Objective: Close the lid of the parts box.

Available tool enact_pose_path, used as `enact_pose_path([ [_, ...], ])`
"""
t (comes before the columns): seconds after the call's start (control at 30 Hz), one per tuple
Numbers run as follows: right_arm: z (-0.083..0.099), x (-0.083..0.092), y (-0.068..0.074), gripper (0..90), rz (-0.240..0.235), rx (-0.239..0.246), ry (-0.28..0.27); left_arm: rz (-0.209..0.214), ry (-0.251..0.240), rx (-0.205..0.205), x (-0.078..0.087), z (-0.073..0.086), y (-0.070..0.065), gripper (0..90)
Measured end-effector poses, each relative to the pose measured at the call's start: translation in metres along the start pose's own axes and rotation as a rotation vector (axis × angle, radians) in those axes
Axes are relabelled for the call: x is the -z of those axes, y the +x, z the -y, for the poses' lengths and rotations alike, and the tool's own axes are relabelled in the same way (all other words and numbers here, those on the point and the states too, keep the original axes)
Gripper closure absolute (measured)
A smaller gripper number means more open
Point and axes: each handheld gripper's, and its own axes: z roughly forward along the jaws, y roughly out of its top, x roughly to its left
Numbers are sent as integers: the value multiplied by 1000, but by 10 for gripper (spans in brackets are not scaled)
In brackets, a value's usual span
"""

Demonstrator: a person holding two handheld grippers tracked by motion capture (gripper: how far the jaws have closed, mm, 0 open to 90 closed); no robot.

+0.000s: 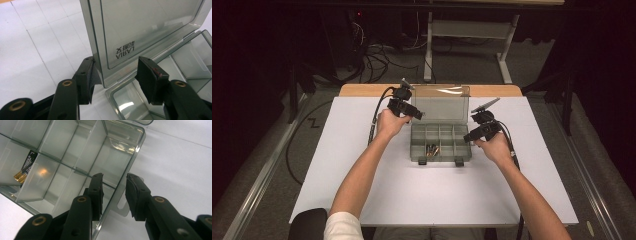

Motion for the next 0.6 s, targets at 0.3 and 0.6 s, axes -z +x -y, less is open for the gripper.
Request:
enact_pose_path([
  [0.3, 0, 0, 0, 693, -1, -1, -1, -17, -9, -34, 6, 3, -6, 505],
  [0.6, 1, 0, 0, 693, -1, -3, -6, -27, -10, -61, 9, 6, -8, 525],
])
